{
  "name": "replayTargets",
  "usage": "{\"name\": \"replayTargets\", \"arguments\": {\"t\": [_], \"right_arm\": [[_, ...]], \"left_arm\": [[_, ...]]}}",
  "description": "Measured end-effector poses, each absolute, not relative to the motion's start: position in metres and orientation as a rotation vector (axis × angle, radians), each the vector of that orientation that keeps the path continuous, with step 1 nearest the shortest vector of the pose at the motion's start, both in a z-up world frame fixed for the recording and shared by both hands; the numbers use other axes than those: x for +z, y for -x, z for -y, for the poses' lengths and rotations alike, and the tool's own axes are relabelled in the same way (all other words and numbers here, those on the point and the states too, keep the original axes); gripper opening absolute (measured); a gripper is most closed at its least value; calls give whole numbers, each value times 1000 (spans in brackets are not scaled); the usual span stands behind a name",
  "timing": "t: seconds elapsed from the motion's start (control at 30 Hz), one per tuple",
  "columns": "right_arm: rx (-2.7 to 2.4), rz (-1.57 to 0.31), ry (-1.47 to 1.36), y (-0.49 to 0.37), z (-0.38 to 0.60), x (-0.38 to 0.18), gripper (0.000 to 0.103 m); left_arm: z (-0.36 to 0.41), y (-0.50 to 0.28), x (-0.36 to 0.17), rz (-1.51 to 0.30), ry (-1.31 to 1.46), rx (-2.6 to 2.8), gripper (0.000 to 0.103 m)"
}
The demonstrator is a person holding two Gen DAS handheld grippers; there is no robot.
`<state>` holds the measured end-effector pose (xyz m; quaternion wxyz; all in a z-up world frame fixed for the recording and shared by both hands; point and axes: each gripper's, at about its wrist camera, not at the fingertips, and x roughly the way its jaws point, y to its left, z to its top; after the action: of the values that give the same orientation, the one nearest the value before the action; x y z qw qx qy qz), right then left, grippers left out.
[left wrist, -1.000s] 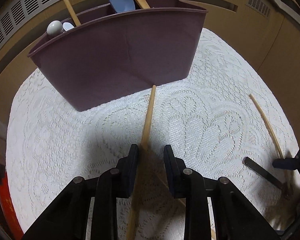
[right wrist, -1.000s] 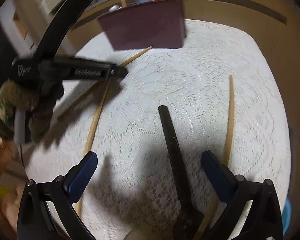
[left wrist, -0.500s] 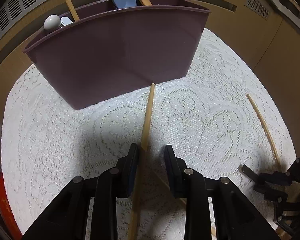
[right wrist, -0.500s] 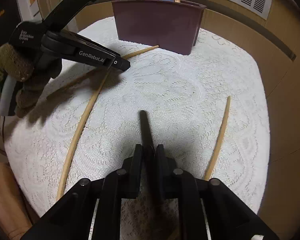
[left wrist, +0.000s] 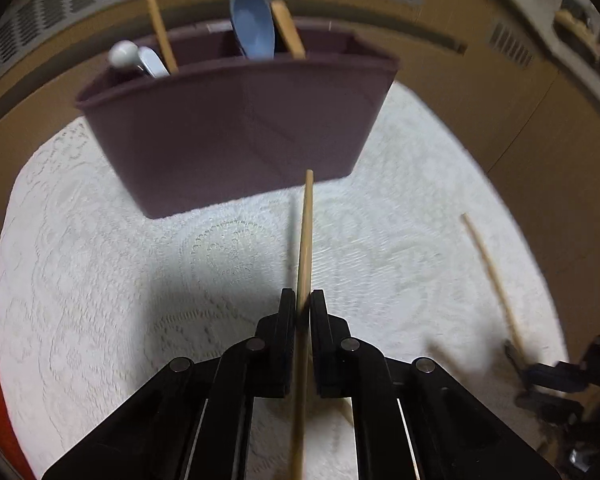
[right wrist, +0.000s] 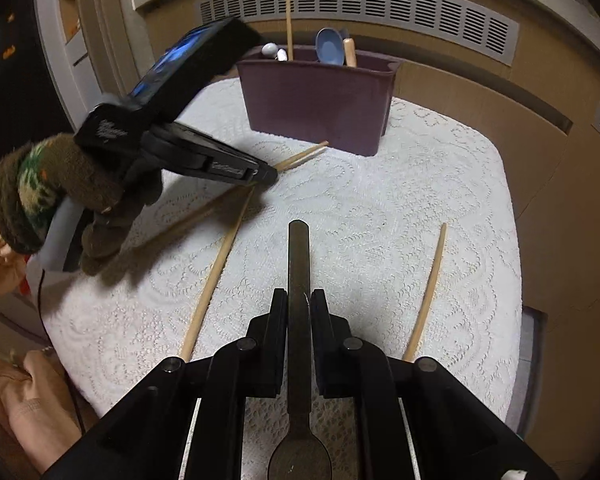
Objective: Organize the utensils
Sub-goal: 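Lift the chopstick with the left gripper while the right lifts the spoon toward the caddy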
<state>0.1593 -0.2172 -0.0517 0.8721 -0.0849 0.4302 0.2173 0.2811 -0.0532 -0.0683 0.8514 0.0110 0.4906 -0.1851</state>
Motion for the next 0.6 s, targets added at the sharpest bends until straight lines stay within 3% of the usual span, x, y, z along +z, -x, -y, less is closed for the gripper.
{"name": "replayTargets", "arguments": {"t": [0.6], "right_arm": [[467, -698, 11, -149, 232, 27, 11]], "left_arm": [[5, -165, 78, -562, 134, -454, 6]]}}
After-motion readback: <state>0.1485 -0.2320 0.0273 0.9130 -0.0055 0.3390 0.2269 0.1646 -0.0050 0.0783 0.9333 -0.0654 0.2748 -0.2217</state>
